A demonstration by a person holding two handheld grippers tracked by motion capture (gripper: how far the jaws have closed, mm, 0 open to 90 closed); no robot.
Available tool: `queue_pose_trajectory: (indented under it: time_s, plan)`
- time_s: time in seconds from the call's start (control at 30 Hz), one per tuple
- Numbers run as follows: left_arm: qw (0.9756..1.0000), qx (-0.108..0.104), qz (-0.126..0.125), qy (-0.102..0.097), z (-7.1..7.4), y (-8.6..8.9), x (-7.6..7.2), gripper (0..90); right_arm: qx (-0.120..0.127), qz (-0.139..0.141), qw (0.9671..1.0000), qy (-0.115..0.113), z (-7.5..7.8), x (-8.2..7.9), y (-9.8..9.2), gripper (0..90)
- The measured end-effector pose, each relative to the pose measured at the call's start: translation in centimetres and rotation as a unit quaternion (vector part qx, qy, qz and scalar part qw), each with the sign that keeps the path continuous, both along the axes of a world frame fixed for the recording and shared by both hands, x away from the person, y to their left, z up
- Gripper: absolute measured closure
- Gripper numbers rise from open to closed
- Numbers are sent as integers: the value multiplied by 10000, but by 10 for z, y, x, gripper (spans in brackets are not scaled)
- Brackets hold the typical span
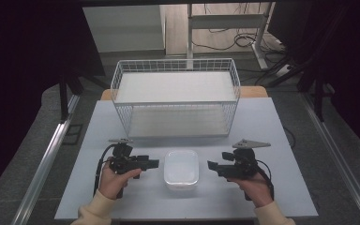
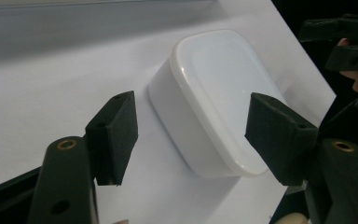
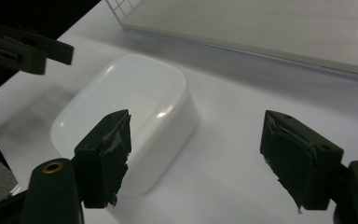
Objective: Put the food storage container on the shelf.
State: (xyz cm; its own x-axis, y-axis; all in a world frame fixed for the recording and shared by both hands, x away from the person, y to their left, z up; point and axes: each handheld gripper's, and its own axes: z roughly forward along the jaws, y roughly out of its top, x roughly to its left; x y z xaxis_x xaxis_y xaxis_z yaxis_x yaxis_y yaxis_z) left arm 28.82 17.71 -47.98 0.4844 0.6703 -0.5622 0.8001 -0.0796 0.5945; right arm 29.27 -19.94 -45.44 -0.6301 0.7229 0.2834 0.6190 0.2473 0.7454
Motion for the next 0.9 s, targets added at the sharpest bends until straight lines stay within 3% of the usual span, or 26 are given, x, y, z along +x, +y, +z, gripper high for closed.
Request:
queue_pose_trajectory:
  time_s: [0.17, 0.3, 0.57, 0.9]
  plan:
    - [10000, -31, 5, 51, -2, -1, 2, 336, 210, 81, 9993, 306, -7, 8, 21, 276]
    - [9999, -91, 5, 64, -3, -3, 2, 337, 189, 97, 9990, 395, -10, 10, 28, 284]
    - [9996, -212, -115, 161, -9, -14, 5, 337, 401, -81, 9970, 660, -21, 12, 32, 348]
    - [9993, -237, -137, 237, -14, -16, 7, 342, 481, 3, 9950, 871, -29, 11, 38, 370]
